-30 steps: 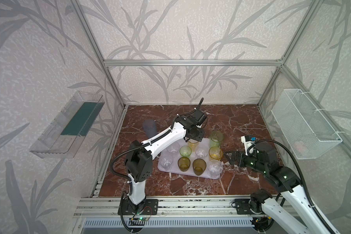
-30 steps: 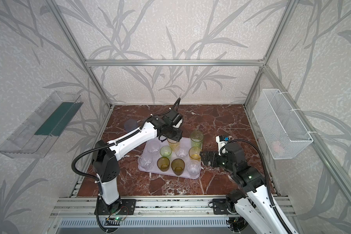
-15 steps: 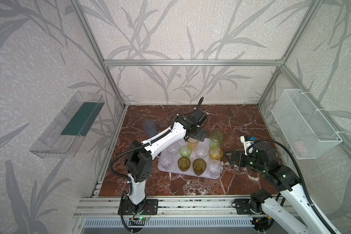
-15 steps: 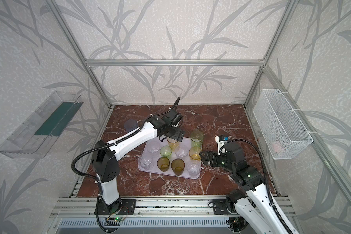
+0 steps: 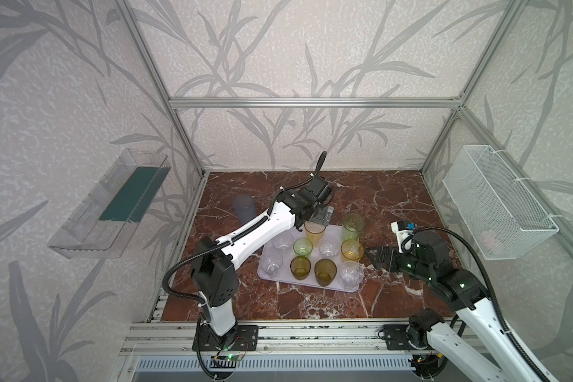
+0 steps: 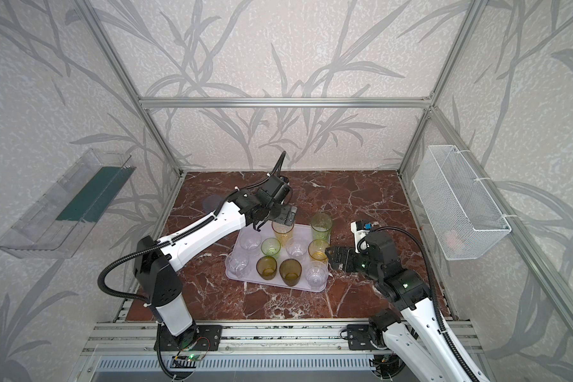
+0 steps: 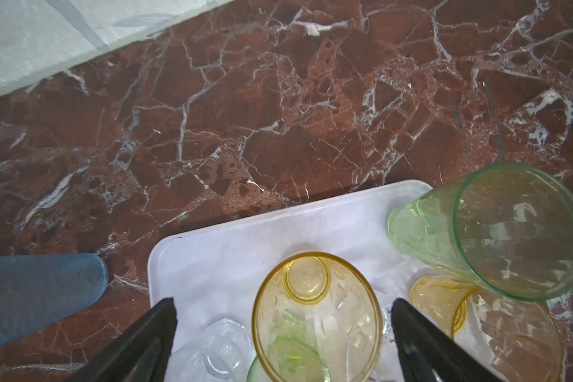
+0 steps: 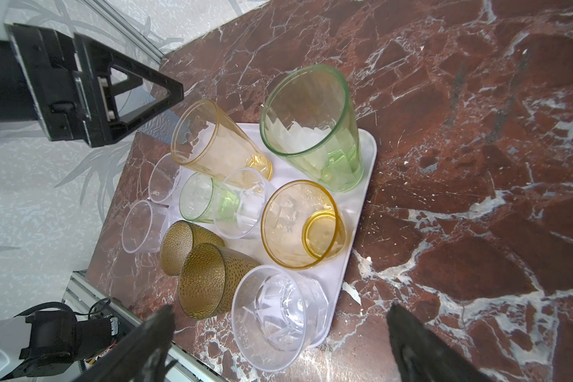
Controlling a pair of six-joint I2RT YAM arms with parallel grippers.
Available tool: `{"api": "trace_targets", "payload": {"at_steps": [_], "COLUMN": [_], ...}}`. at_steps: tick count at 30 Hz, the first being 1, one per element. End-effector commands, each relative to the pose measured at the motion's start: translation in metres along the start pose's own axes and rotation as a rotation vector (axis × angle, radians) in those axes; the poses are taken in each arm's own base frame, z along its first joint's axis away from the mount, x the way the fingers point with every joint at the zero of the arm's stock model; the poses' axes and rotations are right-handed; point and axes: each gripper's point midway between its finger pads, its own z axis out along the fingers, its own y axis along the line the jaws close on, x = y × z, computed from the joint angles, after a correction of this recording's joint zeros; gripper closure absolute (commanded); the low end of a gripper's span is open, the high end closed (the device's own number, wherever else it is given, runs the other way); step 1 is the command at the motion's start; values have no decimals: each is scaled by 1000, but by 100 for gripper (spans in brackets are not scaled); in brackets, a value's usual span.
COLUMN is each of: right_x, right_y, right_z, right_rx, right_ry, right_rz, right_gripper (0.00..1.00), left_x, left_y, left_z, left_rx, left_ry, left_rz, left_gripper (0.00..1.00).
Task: Place the glasses into the tray
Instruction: Place the glass on the tray, then pick up the glass from the top-left of the table.
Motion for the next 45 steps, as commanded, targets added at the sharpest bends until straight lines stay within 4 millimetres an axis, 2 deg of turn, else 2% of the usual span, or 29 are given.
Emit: {"api": "trace_targets", "payload": {"at_steps": [1,8,16,19,23,29,35,38,42,45], "right_x": [2,2,1,-1,-7,-14,-17,-18,-17,-15], "right_y": [0,0,1,3,9,19,27,29,27,23], "right_z": [-1,-4,-6,-7,-7,0,13,13,9,4], "right_rx": [-7,-2,-4,-9,-30,-70,-114,-125,-112,-96], "right_ry": [6,-3,-9,-12,-17,-5,21,27,18,8], "right_rz": [1,0,-3,-5,-20,-36,-27,-25,-25,-25], "right_gripper": [1,1,1,1,1,1,1,1,1,1], "left_x": [-12,-18,-22,-20,-13,10,34,40,41,42], "left_y": [19,41,76,98,141,194,231,242,242,240], "left_z": [-16,-23,-30,-31,-39,-53,-44,-29,-11,-1], "left_rx": [-59,-83,-114,-149,-268,-398,-496,-468,-411,-398], "left_ry": [-70,-115,-152,-154,-163,-166,-113,-92,-71,-43], "left_rz": [-5,-55,-136,-177,-235,-323,-371,-429,-461,-456], "left_gripper": [1,1,1,1,1,1,1,7,19,38]}}
